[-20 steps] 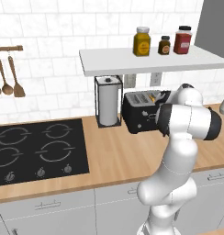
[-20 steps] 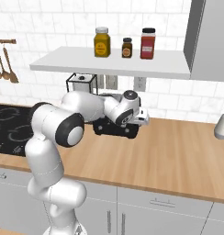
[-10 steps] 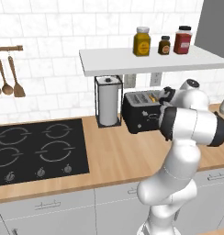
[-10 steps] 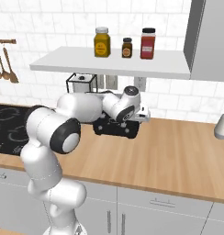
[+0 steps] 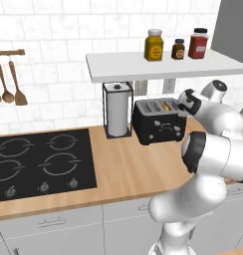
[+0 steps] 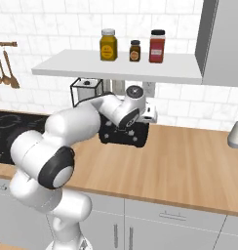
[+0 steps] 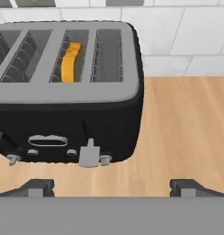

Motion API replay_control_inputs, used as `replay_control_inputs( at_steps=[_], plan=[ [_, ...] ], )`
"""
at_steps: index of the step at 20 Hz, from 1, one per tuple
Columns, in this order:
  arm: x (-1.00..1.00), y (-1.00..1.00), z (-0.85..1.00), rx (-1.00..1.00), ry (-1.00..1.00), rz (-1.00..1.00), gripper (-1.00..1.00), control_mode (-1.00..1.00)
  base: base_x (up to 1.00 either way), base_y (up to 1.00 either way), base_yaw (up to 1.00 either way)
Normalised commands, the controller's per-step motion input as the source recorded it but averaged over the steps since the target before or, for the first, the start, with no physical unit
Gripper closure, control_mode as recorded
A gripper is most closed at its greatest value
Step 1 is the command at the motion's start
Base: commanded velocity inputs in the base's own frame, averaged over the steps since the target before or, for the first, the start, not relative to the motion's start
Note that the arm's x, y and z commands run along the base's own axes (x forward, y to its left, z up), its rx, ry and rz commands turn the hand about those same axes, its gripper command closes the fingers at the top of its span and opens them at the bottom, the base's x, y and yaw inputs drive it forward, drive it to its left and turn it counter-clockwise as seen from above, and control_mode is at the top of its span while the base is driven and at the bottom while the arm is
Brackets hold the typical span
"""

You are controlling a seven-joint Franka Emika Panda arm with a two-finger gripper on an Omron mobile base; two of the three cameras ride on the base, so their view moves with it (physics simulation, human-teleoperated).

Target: Start the toaster. Once the lever pops up, take the bread to the plate on the dining counter.

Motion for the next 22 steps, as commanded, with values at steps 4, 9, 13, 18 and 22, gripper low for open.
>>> replay_control_inputs(
  at_steps=[4, 9, 13, 18, 22],
  plan=[
    [-0.33, 0.28, 0.58, 0.00, -0.14, 0.00, -1.00, -1.00, 0.00, 0.00, 0.00],
    [-0.08, 0.52, 0.40, 0.00, -0.18, 0.00, -1.00, -1.00, 0.00, 0.00, 0.00],
    [0.06, 0.49, 0.00, 0.00, -0.08, 0.00, -1.00, -1.00, 0.00, 0.00, 0.00],
    [0.40, 0.14, 0.00, 0.00, -0.04, 0.00, -1.00, -1.00, 0.00, 0.00, 0.00],
    [0.44, 0.00, 0.01, 0.00, 0.00, 0.00, -1.00, -1.00, 0.00, 0.00, 0.00]
  ],
)
